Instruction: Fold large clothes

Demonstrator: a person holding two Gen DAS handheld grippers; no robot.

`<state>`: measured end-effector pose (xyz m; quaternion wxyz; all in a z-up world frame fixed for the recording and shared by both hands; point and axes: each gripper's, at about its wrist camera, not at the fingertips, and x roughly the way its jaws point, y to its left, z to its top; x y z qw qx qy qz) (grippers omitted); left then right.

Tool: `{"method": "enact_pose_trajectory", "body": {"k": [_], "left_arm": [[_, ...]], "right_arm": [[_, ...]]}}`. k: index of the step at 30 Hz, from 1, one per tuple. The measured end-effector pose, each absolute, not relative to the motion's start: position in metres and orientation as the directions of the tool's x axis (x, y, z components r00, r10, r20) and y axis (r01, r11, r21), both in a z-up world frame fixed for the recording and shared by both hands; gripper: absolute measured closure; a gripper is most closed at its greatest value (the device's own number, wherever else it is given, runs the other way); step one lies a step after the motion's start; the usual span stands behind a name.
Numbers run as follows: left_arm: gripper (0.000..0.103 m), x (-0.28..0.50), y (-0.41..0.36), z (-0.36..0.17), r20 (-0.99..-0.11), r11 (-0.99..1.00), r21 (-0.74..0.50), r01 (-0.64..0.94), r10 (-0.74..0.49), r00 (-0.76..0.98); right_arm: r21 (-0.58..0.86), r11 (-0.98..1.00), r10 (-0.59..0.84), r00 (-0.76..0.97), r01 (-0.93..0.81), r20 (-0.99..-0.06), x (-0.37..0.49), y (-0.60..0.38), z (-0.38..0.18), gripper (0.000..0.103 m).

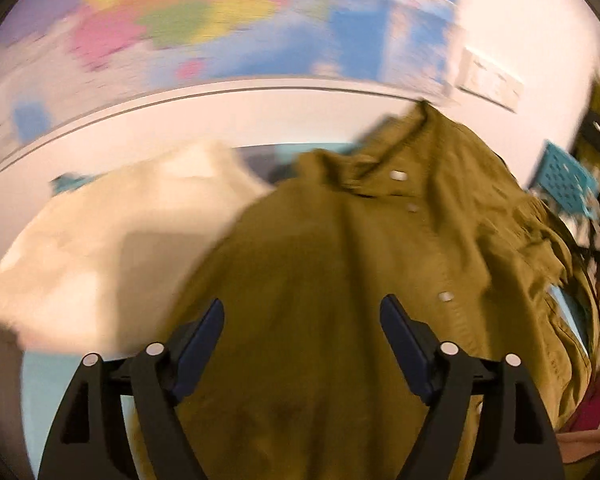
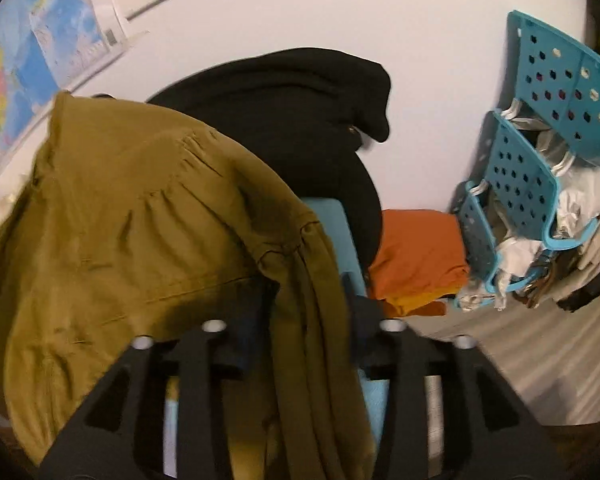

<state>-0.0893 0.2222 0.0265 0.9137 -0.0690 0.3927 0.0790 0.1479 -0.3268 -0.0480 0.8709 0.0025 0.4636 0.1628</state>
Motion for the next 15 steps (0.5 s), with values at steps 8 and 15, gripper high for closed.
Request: {"method": "enact_pose_trajectory", "body": {"k": [8, 15], "left_arm": [[0.019, -0.150, 0.257, -0.013, -0.796, 0.963, -0.089, -0.256, 0.086, 0.600], [0.049, -0.138, 0.235, -0.042, -0.820, 0.980, 0.011, -0.200, 0.123, 0.559]], "right_arm": [[0.154, 0.943, 0.319, 0.667, -0.296, -0.674, 0.102, -0.340, -0.001, 0.023], [0.189, 0.880, 0.442, 0.607, -0.436, -0.661, 0.057, -0.305, -0.004, 0.022]]}}
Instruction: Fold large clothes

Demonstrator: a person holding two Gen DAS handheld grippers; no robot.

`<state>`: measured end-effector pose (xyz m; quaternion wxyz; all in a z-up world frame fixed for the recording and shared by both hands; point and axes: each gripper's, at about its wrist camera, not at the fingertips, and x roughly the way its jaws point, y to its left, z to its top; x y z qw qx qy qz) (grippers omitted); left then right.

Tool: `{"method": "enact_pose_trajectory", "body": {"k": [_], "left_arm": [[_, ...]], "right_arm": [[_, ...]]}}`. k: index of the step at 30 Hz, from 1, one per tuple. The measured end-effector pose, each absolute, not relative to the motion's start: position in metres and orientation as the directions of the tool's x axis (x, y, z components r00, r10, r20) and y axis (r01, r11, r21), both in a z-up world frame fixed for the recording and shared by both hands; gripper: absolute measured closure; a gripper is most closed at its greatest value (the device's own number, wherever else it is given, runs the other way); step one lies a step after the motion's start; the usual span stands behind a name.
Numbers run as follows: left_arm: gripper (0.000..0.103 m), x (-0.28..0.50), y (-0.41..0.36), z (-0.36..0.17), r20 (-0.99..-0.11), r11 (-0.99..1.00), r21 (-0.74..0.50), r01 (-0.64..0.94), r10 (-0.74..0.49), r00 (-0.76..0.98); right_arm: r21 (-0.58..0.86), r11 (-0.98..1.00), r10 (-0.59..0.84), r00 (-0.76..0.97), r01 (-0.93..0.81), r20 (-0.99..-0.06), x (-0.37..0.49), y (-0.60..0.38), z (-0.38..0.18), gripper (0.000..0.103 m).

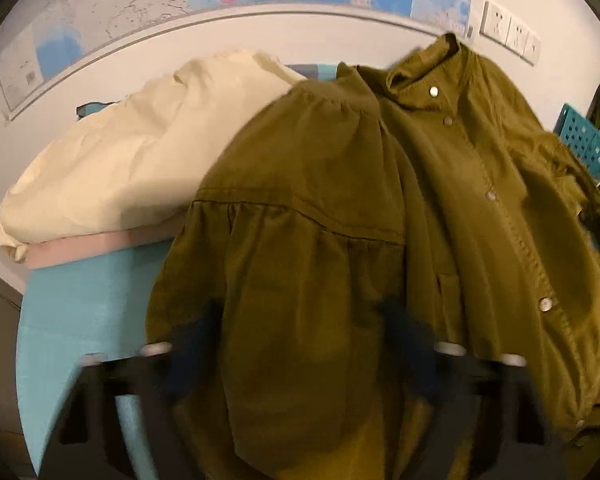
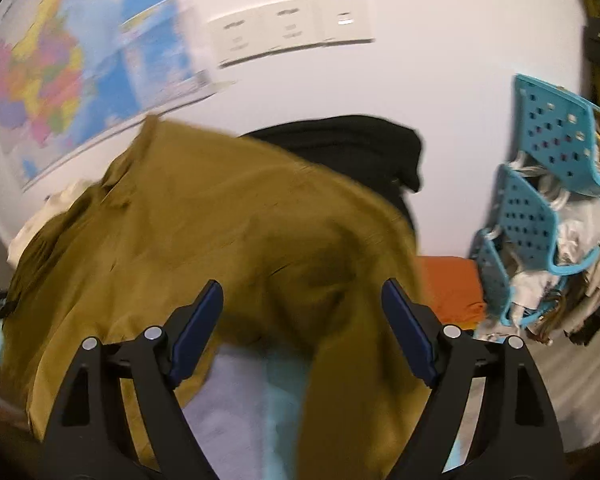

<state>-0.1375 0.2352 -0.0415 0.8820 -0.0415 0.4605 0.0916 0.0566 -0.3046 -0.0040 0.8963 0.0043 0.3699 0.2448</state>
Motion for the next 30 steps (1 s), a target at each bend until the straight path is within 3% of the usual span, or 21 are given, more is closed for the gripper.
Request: {"method": "enact_pose_trajectory", "body": {"k": [1, 2, 7, 12, 15, 17, 18, 20, 22, 25, 28, 29, 30], "left_arm": [[0.077, -0.136, 0.235, -0.043, -0.823, 0.977, 0.028, -0.210, 0.142, 0.549], [0.095, -0.135, 0.237, -0.042, -0.824, 0.974, 0.028, -0.225, 0.150, 0.546], [0.099, -0.158, 0.256, 0.015, -0.729, 0.954, -0.073, -0.292, 0.149, 0.669], [0.098, -0.163, 0.285, 0.085, -0.630, 0.914, 0.016, -0.404, 0.323, 0.706], [0.093, -0.137, 0.315, 0.077, -0.640, 0.795, 0.199, -0.573, 0.548, 0.538], [0.064, -0.118, 0.328, 0.055, -0.664, 0.718, 0.310, -0.623, 0.633, 0.399], [0.062, -0.112, 0.331, 0.041, -0.676, 0.698, 0.340, -0.630, 0.647, 0.352], [0.061, -0.112, 0.325, 0.026, -0.716, 0.737, 0.296, -0.608, 0.592, 0.370], [0.050, -0.123, 0.318, 0.027, -0.732, 0.784, 0.189, -0.591, 0.514, 0.447], [0.041, -0.149, 0.298, 0.043, -0.679, 0.855, 0.052, -0.516, 0.409, 0.609], [0.040, -0.153, 0.279, 0.047, -0.657, 0.907, 0.004, -0.421, 0.320, 0.682], [0.039, -0.156, 0.267, 0.048, -0.647, 0.927, 0.009, -0.374, 0.291, 0.705], [0.039, -0.157, 0.257, 0.048, -0.642, 0.943, 0.018, -0.333, 0.266, 0.719]], "right_arm": [[0.196, 0.873, 0.453, 0.596, -0.446, -0.663, 0.053, -0.300, -0.007, 0.022], [0.202, 0.868, 0.461, 0.586, -0.453, -0.666, 0.050, -0.297, -0.009, 0.022], [0.245, 0.841, 0.508, 0.546, -0.483, -0.667, 0.046, -0.284, -0.018, 0.022], [0.288, 0.826, 0.537, 0.519, -0.485, -0.665, 0.047, -0.276, -0.024, 0.022], [0.335, 0.803, 0.572, 0.481, -0.493, -0.664, 0.044, -0.276, -0.030, 0.022], [0.337, 0.799, 0.575, 0.470, -0.497, -0.670, 0.040, -0.276, -0.033, 0.022], [0.348, 0.795, 0.582, 0.461, -0.497, -0.670, 0.036, -0.277, -0.034, 0.021], [0.400, 0.768, 0.619, 0.421, -0.500, -0.663, 0.029, -0.281, -0.037, 0.016], [0.415, 0.754, 0.633, 0.397, -0.509, -0.664, 0.019, -0.280, -0.038, 0.013], [0.413, 0.734, 0.642, 0.354, -0.539, -0.680, 0.005, -0.273, -0.041, 0.012], [0.413, 0.712, 0.646, 0.299, -0.568, -0.702, -0.007, -0.259, -0.052, 0.012], [0.419, 0.701, 0.650, 0.275, -0.577, -0.709, -0.010, -0.256, -0.057, 0.021], [0.432, 0.685, 0.659, 0.248, -0.586, -0.710, -0.012, -0.254, -0.060, 0.049]]}}
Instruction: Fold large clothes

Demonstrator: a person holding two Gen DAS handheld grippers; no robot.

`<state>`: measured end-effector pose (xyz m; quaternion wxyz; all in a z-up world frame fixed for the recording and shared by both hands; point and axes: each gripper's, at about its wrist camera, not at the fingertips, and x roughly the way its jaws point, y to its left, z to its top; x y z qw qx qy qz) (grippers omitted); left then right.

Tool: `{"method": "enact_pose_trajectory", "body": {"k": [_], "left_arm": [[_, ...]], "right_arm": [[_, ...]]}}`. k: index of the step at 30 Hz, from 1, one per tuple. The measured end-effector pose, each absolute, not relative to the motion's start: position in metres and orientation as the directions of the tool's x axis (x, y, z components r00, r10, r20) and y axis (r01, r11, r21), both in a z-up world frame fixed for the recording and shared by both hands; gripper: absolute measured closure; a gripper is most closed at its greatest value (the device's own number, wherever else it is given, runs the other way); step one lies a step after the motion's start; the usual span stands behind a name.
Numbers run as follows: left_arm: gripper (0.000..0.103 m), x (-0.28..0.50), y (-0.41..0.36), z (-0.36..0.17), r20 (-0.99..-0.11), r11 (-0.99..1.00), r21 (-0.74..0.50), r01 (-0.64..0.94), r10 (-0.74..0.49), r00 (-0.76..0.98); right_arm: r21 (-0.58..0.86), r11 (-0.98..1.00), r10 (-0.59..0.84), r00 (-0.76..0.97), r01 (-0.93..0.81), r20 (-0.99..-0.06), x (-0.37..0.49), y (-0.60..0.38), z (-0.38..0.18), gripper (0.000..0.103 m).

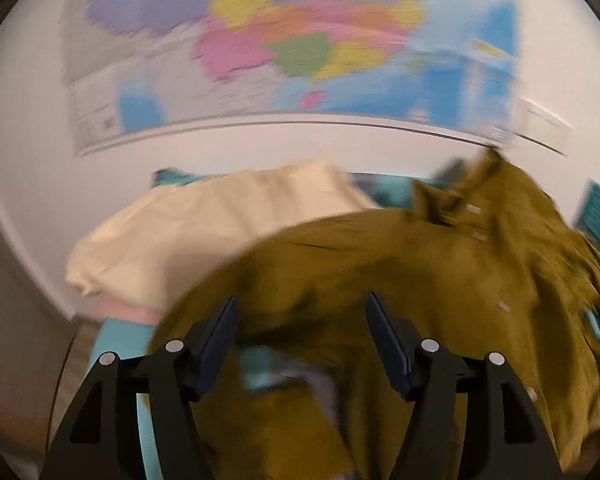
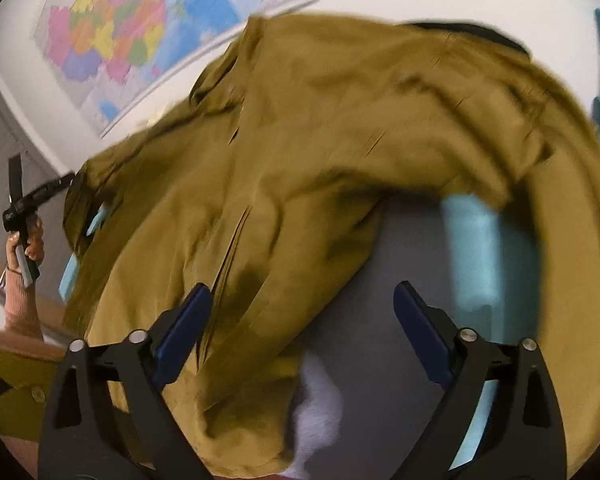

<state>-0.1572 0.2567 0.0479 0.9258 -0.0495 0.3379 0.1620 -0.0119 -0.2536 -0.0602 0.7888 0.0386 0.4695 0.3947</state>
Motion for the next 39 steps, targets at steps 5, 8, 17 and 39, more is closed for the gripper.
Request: {"method": "enact_pose_trajectory", "body": {"k": [5, 8, 17, 39], "left_arm": [[0.039, -0.152, 0.212, 0.039, -0.655, 0.979, 0.011, -0.205, 0.162, 0.738], [0.039, -0.145, 0.200, 0.023, -0.681, 0.987, -0.007, -0.159, 0.112, 0.724], [0.039, -0.103, 0.150, -0.027, -0.766, 0.999, -0.042, -0.024, -0.017, 0.642], [0.035, -0.050, 0.093, -0.028, -0.781, 0.987, -0.076, 0.142, -0.148, 0.606]], "right_arm": [[0.569, 0.613, 0.763, 0.223, -0.548, -0.607, -0.014, -0.288, -0.046, 0.099], [0.562, 0.648, 0.751, 0.308, -0.514, -0.584, -0.018, -0.318, -0.033, 0.100], [0.395, 0.798, 0.587, 0.442, -0.455, -0.678, -0.027, -0.343, -0.026, 0.048], [0.357, 0.843, 0.536, 0.573, -0.403, -0.619, 0.054, -0.417, 0.064, 0.095]]}}
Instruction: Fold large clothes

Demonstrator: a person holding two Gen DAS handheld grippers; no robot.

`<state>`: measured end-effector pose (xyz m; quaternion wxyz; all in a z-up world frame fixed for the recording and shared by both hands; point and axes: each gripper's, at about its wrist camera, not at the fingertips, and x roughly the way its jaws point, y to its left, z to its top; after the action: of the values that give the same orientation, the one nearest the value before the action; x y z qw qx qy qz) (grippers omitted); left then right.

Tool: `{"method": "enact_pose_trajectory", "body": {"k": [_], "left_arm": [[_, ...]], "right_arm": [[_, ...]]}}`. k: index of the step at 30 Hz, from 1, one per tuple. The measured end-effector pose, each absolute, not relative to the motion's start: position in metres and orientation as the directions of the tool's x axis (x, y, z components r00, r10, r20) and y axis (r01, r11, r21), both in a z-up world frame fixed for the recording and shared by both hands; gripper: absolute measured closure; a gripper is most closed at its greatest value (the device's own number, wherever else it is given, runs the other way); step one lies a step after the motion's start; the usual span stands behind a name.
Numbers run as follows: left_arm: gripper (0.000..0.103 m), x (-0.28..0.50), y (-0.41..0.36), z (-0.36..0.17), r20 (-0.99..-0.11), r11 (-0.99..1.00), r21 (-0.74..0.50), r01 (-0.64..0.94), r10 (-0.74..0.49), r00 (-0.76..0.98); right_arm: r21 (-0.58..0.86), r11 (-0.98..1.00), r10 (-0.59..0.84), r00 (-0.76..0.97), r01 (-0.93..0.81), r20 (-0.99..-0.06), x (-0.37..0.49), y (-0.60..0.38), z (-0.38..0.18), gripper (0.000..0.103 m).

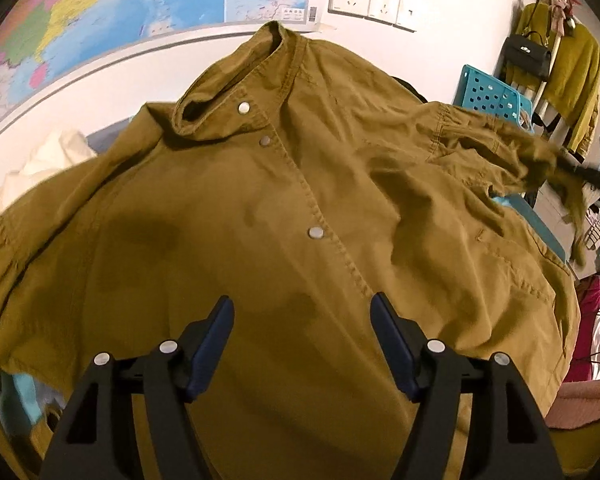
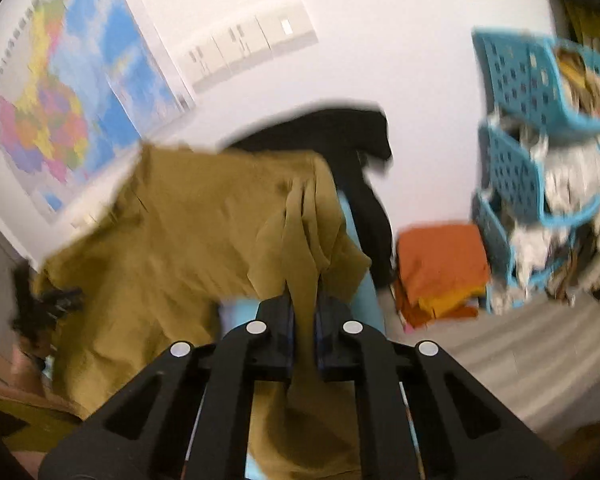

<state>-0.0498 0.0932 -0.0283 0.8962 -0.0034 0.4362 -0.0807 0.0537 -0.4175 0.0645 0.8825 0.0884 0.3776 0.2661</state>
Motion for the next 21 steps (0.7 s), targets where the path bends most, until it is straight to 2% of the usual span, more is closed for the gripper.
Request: {"method": "enact_pose_trajectory", "body": {"k": [6, 11, 15, 21], "left_arm": [[0.035, -0.036, 0.097, -0.004, -0.741, 0.978, -0.088, 0.187, -0.190, 0.644], [0.034, -0.029, 0.107, 0.021, -0.690, 0.970, -0.123, 0.210, -0.235, 0.685], [0.032, -0.033, 0.121, 0.034, -0.646, 0.964, -0.166, 0.210, -0.266, 0.715], [0.030, -0.052, 0.148, 0.028, -0.633, 0.961, -0.220, 0.169, -0.272, 0.725]], "right_arm": [[0.307, 0.727, 0.660, 0.503, -0.614, -0.558, 0.051, -0.359, 0.167, 0.095], [0.239, 0.560, 0.747, 0.359, -0.793, -0.560, 0.039, -0.256, 0.210, 0.095], [0.248, 0.423, 0.768, 0.199, -0.872, -0.609, 0.037, -0.166, 0.194, 0.095], [0.355, 0.356, 0.712, 0.005, -0.864, -0.702, 0.054, -0.060, 0.113, 0.091]]}}
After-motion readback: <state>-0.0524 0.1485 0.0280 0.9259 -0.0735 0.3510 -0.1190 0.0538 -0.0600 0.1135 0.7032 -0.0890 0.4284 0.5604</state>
